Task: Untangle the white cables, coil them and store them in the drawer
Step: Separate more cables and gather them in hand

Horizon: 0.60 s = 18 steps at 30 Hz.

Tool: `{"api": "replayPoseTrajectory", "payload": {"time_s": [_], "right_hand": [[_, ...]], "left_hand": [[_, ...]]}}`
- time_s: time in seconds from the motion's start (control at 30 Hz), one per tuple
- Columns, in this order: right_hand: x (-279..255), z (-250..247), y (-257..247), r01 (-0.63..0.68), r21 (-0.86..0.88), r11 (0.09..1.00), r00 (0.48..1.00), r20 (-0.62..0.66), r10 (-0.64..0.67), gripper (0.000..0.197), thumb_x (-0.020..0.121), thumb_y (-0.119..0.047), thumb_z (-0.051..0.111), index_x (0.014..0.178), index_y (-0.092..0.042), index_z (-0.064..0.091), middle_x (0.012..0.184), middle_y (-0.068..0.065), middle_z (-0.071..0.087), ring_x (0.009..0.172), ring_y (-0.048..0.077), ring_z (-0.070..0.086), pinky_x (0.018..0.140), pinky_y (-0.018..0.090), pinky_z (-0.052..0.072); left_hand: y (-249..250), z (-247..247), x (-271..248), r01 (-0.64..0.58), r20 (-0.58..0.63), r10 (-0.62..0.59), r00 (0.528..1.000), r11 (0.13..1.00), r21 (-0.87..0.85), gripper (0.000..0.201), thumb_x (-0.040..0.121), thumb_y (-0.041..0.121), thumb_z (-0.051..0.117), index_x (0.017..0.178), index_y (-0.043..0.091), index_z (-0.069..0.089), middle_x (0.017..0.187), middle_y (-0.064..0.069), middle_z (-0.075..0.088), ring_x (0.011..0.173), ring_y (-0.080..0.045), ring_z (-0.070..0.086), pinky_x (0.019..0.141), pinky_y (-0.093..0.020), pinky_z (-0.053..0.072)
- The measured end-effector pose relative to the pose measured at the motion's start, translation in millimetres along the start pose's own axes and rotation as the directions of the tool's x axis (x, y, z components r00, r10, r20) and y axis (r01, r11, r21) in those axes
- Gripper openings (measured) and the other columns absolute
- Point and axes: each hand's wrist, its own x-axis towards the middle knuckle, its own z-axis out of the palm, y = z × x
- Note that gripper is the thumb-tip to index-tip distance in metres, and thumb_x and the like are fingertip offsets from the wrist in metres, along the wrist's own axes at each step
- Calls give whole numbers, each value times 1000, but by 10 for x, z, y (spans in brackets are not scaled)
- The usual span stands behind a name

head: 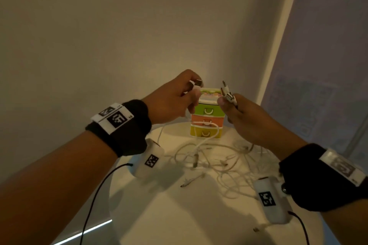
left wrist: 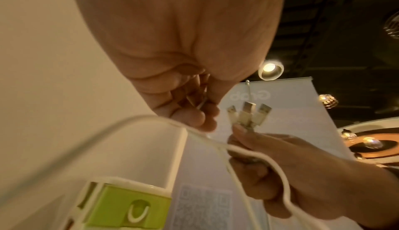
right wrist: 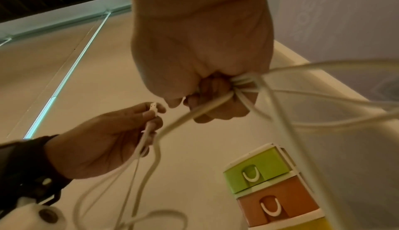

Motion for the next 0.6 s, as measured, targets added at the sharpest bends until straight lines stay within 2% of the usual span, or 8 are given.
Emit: {"api": "replayPoseTrajectory", "payload": {"time_s": [0.1, 0.17, 0.2, 0.23, 0.3, 0.37, 0.47, 0.6], "right_hand": [[14, 64, -30, 41, -14, 999, 995, 93, -39, 23, 101, -42, 41, 98, -25, 56, 84, -7, 62, 75, 11, 58, 73, 35, 50], [-20, 92, -79, 98, 24, 995, 978, 182, -101, 15, 101, -25, 48, 110, -21, 59, 91, -8, 63, 82, 10, 61, 78, 31, 53], [-17, 113, -81, 138, 73, 988, 964, 217, -151, 13, 99, -15, 52, 110, -16, 60, 94, -3, 64, 86, 11, 63, 80, 31, 54], [-31, 123, -128, 151, 107, 983, 960, 222, -171, 14, 97, -8, 54, 106, -16, 61, 95, 0, 65, 88, 10, 64, 79, 32, 55], [-46, 122, -214, 148, 144, 978, 968, 183, -173, 22, 95, -5, 58, 99, -27, 58, 93, -5, 64, 87, 1, 64, 76, 23, 54], [-24, 130, -225, 139, 162, 977, 982, 109, -157, 17, 89, -14, 67, 96, -25, 57, 86, -5, 64, 79, 8, 66, 69, 30, 57], [-58, 122, -254, 49, 214, 976, 998, 27, -56, 31, 85, -20, 73, 104, -25, 49, 84, -5, 63, 71, 3, 65, 64, 33, 57], [-120, 130, -339, 45, 224, 974, 998, 38, -55, 34, 91, -13, 65, 112, -24, 40, 93, 0, 60, 84, 22, 64, 75, 43, 55]], "left_hand": [[195, 152, -24, -23, 58, 27, 998, 997, -69, 40, 98, 41, 45, 134, 29, 31, 82, -3, 49, 74, -14, 56, 70, -22, 46], [301, 230, -35, -2, 128, 11, 992, 998, -66, 64, 86, 63, 45, 139, 36, 21, 100, -8, 57, 97, -19, 61, 85, -29, 51], [322, 259, -31, 1, 140, 3, 990, 1000, -27, 68, 83, 67, 44, 139, 34, 21, 105, -10, 61, 98, -22, 63, 86, -34, 54], [337, 281, -30, -14, 132, 10, 991, 999, 30, 65, 85, 64, 43, 136, 29, 25, 104, -11, 64, 93, -24, 65, 81, -36, 56], [318, 303, -18, -81, 95, 68, 993, 987, 142, 44, 94, 52, 41, 123, 21, 34, 96, -13, 64, 82, -26, 64, 71, -39, 57], [268, 321, -19, -111, 59, 102, 993, 979, 170, 32, 99, 46, 37, 114, 18, 38, 91, -11, 62, 74, -20, 60, 66, -36, 55], [207, 342, -21, -100, -16, 105, 994, 978, 182, 33, 100, 43, 34, 120, 17, 38, 86, -7, 62, 66, -13, 57, 60, -29, 51], [151, 299, -3, -126, -118, 155, 981, 967, 221, 22, 101, 37, 39, 106, 17, 47, 78, 4, 58, 59, -1, 50, 54, -11, 41]]}}
